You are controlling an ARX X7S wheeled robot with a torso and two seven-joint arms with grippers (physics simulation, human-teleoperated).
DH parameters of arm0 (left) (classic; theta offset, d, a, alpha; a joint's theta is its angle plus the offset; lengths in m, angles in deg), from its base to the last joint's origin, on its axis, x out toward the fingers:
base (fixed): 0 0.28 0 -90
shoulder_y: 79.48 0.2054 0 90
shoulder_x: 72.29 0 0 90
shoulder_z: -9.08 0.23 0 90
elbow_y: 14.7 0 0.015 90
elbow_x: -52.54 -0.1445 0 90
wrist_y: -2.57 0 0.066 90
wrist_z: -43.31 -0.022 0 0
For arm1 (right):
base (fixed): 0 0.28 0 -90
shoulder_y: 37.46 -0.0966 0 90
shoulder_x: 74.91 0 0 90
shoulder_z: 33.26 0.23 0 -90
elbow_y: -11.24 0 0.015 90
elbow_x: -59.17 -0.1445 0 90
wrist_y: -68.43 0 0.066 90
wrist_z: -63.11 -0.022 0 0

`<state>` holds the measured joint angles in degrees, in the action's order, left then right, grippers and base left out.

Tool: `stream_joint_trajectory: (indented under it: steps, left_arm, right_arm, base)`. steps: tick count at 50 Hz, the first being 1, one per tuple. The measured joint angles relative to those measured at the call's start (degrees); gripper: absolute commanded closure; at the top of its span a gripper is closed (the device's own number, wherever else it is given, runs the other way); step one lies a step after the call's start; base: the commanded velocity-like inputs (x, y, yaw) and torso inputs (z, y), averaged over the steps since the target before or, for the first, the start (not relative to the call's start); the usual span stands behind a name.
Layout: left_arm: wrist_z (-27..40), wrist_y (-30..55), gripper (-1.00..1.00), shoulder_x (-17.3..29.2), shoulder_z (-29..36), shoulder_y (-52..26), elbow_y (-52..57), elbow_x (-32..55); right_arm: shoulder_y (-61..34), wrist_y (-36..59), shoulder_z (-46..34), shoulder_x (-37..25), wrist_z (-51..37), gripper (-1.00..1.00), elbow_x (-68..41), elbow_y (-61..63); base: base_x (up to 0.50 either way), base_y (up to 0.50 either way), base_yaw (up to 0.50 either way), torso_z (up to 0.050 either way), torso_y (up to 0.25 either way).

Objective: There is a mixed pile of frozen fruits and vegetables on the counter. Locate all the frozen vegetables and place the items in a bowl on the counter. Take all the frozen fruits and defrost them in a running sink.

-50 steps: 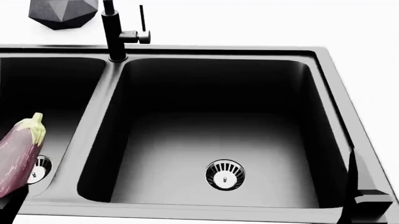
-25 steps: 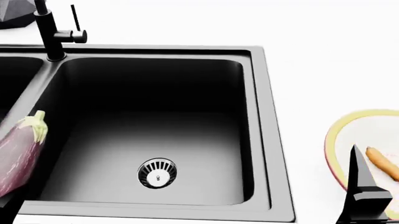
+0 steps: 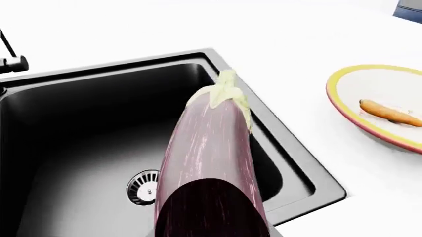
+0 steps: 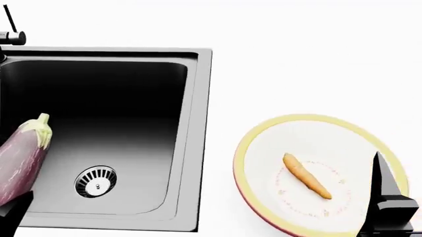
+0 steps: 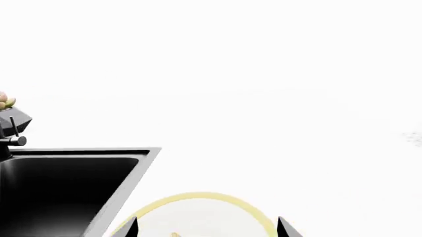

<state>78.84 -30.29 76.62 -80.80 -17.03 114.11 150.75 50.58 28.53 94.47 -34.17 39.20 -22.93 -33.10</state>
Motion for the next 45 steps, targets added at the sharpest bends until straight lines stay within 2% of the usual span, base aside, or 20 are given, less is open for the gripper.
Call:
stream_joint_trajectory:
  steps: [22, 30, 39, 45]
  left_arm:
    - [0.5, -0.19, 1.0, -0.36, 0.73, -1.54, -0.23, 0.29]
    - [0.4, -0.49, 1.0, -0.41, 0.61, -1.77, -0.34, 0.15]
    - [-0.24, -0.81, 1.0, -0.51, 0.26, -0.94, 0.0, -0.65]
    - [-0.42, -0.64, 1.0, -0.68, 0.65, -1.31, 0.18, -0.8]
  right_arm:
    - [-0.88, -0.6, -0.42, -0.18, -0.39, -1.0, -0.09, 0.01]
    - [-0.77, -0.92, -0.48, -0.09, 0.7, -1.0, 1.3, 0.8]
    - [-0.76, -1.14, -0.99, -0.08, 1.72, -1.0, 2.89, 1.53]
    - [-0.85, -1.24, -0.98, -0.05, 1.41, -1.0, 2.85, 1.44]
  base:
    - [0.0, -0.5, 0.0, 0.0, 0.0]
    - [0.25, -0.48, 0.0, 0.0, 0.001]
    - [0.43, -0.3, 0.0, 0.0, 0.001]
    - [0.03, 0.0, 0.0, 0.0, 0.002]
